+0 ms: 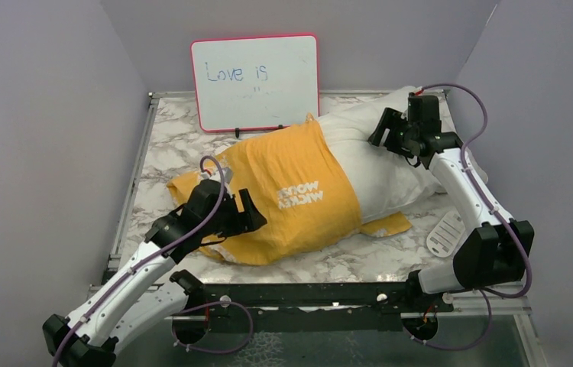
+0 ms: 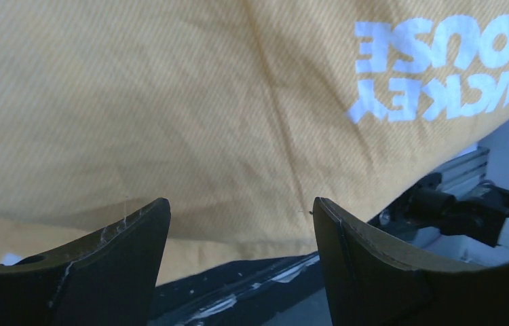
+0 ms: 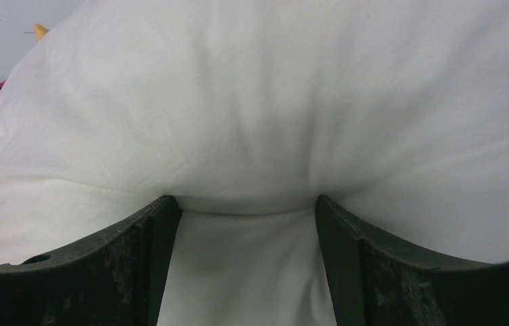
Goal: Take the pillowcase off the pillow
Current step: Remove the pillow from the pillowcase.
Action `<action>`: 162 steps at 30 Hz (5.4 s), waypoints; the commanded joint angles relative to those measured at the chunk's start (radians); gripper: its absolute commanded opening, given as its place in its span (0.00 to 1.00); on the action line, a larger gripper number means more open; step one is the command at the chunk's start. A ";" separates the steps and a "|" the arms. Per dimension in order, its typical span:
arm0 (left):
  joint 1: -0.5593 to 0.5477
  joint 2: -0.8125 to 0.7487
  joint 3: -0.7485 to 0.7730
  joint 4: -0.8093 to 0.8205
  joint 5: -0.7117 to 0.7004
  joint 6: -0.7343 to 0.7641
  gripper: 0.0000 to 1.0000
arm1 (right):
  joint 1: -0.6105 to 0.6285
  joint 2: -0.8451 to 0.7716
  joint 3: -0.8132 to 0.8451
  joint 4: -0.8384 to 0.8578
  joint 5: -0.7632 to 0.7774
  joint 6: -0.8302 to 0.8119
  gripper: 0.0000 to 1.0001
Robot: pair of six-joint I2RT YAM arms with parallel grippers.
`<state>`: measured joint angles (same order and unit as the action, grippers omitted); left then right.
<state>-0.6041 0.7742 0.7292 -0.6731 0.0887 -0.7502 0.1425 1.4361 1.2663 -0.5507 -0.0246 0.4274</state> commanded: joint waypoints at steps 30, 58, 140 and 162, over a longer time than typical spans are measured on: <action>-0.106 -0.076 -0.395 0.307 -0.051 -0.876 0.98 | -0.004 0.003 -0.020 -0.014 -0.090 0.058 0.82; -0.071 -0.012 -0.007 -0.131 -0.806 -0.374 0.00 | -0.019 0.079 0.006 -0.019 0.173 0.041 0.79; -0.066 -0.005 -0.570 1.253 -0.577 -0.388 0.44 | -0.032 -0.387 -0.302 0.328 -0.164 0.427 0.01; -0.063 -0.201 -0.423 0.628 -0.324 -0.453 0.95 | -0.033 -0.229 -0.123 0.268 -0.104 0.346 0.01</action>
<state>-0.6685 0.6308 0.3851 0.0612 -0.3538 -0.9489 0.1158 1.1938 1.0637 -0.3698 -0.1406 0.7891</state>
